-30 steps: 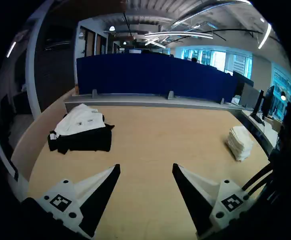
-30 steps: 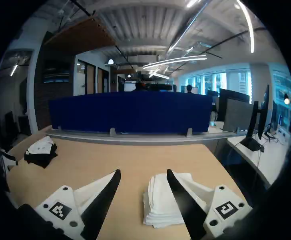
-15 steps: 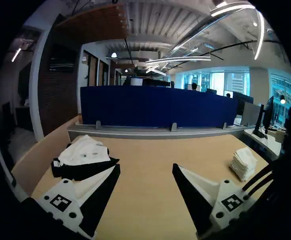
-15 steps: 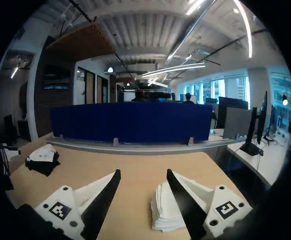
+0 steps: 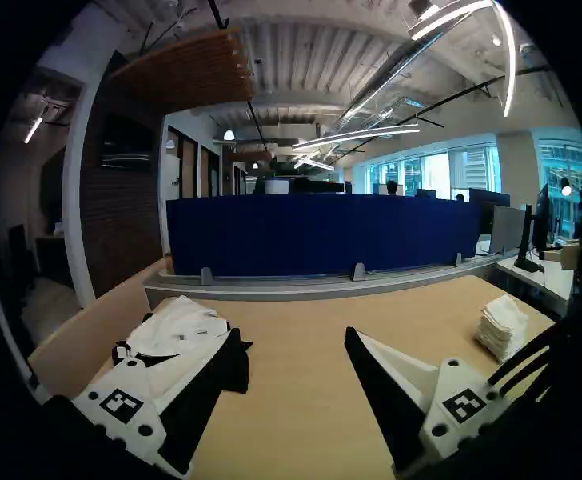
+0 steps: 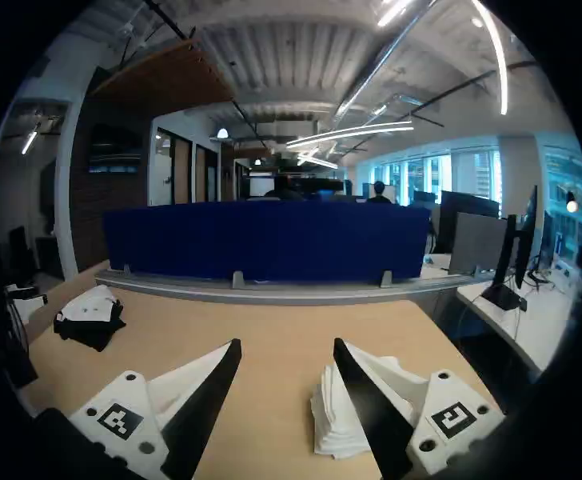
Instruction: Fold towel
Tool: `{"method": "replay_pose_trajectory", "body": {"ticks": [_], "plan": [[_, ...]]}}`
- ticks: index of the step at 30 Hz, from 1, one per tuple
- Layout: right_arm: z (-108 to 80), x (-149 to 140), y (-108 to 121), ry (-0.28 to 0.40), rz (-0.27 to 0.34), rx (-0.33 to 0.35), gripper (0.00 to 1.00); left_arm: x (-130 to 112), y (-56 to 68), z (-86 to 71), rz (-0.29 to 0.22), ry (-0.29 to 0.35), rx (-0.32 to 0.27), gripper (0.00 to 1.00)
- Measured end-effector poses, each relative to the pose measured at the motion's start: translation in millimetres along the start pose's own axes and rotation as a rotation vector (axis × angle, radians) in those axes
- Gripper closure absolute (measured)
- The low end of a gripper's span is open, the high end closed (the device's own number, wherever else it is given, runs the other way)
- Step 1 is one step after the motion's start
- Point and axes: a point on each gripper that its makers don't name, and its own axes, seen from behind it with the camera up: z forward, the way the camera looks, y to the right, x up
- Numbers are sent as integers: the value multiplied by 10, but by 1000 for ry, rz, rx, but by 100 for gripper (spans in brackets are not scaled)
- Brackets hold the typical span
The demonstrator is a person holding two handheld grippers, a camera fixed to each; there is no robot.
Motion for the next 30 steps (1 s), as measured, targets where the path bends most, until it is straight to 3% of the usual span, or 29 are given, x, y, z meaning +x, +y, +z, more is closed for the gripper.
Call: {"method": "replay_pose_trajectory", "body": {"ticks": [6,12,24,30], "plan": [[23,-43,-105,-15,34,23,7,-146,-78,39,30,47,34,3],[101,-25,-93,7,44,19,0,-371,-63,109,37,87,37,3],[257,-206,-145,38,-15,-1,0,-820,37,280,12,136,28,3],[336,-305,-139,31,-51,-13,0,-979,25,406,2,148,40,3]]}}
